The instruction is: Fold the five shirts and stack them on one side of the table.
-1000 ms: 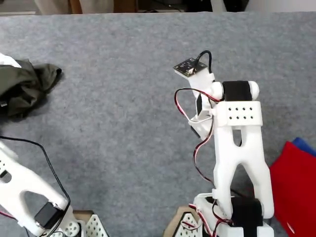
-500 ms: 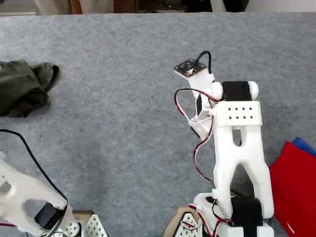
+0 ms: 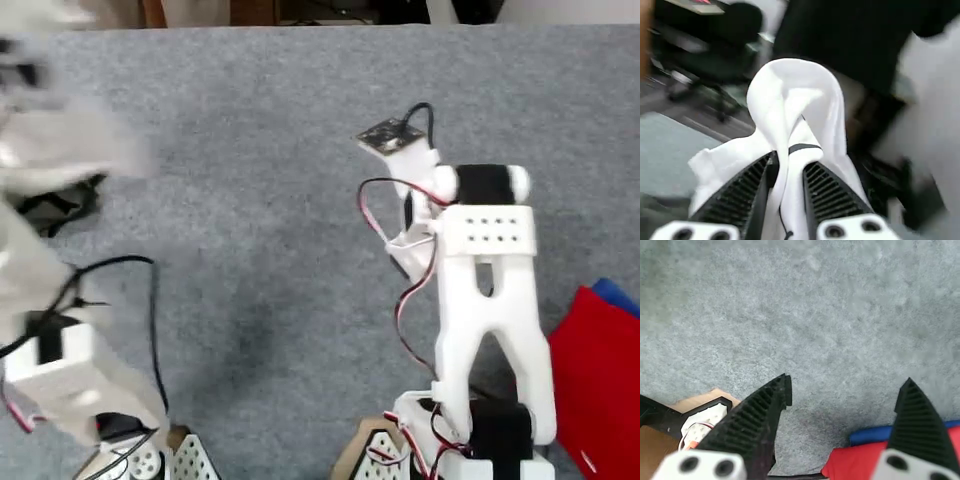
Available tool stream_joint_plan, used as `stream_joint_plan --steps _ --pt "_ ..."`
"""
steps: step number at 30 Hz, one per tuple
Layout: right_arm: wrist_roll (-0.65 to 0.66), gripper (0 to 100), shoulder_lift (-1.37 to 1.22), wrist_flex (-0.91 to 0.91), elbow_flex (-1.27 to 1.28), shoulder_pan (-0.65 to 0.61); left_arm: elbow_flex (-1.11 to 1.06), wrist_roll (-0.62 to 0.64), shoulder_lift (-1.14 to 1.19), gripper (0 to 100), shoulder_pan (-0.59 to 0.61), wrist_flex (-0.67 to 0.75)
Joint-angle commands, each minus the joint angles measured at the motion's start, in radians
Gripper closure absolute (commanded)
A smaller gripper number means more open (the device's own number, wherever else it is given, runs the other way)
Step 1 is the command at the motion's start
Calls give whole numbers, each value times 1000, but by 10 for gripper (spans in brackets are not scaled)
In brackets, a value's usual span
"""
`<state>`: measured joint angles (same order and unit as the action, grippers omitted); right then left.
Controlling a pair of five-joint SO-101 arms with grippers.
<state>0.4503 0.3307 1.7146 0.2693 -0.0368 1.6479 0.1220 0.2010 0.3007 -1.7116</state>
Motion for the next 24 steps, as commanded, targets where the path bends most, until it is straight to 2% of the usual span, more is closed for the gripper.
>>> stream_joint_plan --steps 1,5,11,14,18,21,24 --pt "-8 673 42 -3 -7 137 -18 11 -28 979 -187 -49" --pt "12 673 42 -2 -16 272 -221 9 5 979 -290 -49" --pt "143 673 42 48 -104 403 -608 6 51 973 -402 -48" --pt "172 673 41 48 -143 438 -789 14 53 874 -437 -48" --pt "180 673 33 40 -154 435 -1028 58 -2 698 -448 -48" --pt "193 673 33 40 -153 367 -1138 61 -84 672 -419 -48" --pt "192 673 13 44 -150 219 -1208 61 -170 671 -347 -48"
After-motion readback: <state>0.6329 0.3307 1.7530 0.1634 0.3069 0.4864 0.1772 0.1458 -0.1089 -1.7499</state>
